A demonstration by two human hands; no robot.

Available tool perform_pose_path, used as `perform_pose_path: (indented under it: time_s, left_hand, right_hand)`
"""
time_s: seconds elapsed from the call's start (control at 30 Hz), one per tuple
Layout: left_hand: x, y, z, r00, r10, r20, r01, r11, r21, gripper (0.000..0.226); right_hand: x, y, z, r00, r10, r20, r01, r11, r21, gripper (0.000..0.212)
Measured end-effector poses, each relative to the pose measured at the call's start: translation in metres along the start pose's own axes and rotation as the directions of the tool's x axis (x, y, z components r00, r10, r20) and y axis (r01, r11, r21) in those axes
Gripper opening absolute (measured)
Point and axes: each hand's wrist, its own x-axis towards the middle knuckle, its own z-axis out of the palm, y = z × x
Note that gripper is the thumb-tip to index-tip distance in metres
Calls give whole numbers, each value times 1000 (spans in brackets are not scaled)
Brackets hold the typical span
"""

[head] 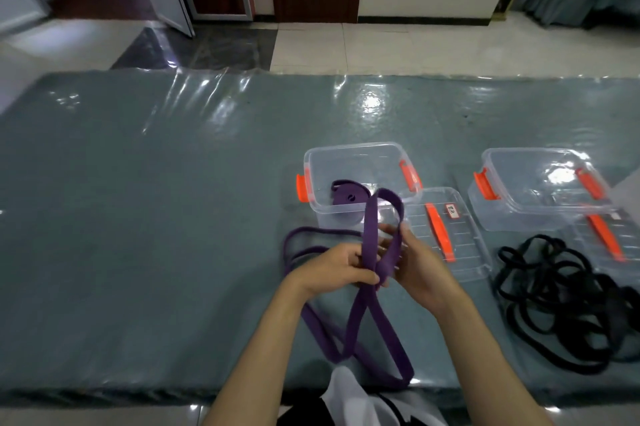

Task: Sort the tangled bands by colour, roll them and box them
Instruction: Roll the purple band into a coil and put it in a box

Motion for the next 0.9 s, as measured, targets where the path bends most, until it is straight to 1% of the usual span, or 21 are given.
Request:
perform_pose_path:
  time_s: [0.07,0.17,0.2,0.27,0.33,0.4,0.43,0.5,0.57,0.6,0.67,0.73,0.8,0.87,0.9]
  left_hand:
    - [0,0,-2,997,-79,0,79,992,103,24]
    - [2,1,-6,986,-168,-20,168,959,229,27]
    - [3,1,-7,982,-189,-31,191,954,233,29]
    - [5,2,-7,980,-185,-66,194,966,171,34]
    - [6,2,-8,975,-165,-152,174,984,47,50]
    - [7,7,-9,964,-145,-223,134,989,-61,66]
    - [9,10,-9,960,-116,-254,99,992,-78,70]
    - [13,15,-10,953,-24,-301,7,998,-57,70]
    - [16,23,-9,946,60,-319,-83,995,-59,68]
    - [17,27,-7,943,97,-319,-125,990,-70,67]
    - [20,35,-3,935,161,-317,-204,973,-110,58]
    - [24,43,1,927,199,-317,-262,950,-168,44]
    - [27,49,4,910,241,-338,-318,928,-195,34]
    - [28,55,5,879,297,-373,-381,907,-176,28]
    - [29,58,6,865,323,-385,-407,899,-161,26]
  right_hand:
    - [2,-4,1,996,-84,-23,85,996,14,52]
    - [2,-13,1,988,-149,50,149,989,-1,41]
    - [1,-16,2,983,-168,75,169,986,-1,36]
    - [1,-21,6,972,-227,65,229,973,-19,31]
    - [1,-26,12,955,-295,17,296,954,-42,36]
    - [1,-31,14,937,-350,-19,348,935,-61,35]
    - [0,-34,15,928,-372,-36,369,927,-62,33]
    - [0,-38,16,917,-394,-55,392,919,-48,30]
    - [0,-43,17,912,-406,-64,403,913,-62,31]
    - [0,-46,17,908,-416,-55,408,906,-108,31]
    - [-2,-53,20,902,-430,25,425,880,-210,30]
    - [-5,-59,25,902,-421,89,430,870,-242,29]
    - [-6,-64,33,894,-443,67,445,862,-241,18]
    - [-6,-69,40,868,-496,-12,480,845,-234,4]
    - [-6,-71,42,849,-525,-56,500,834,-234,2]
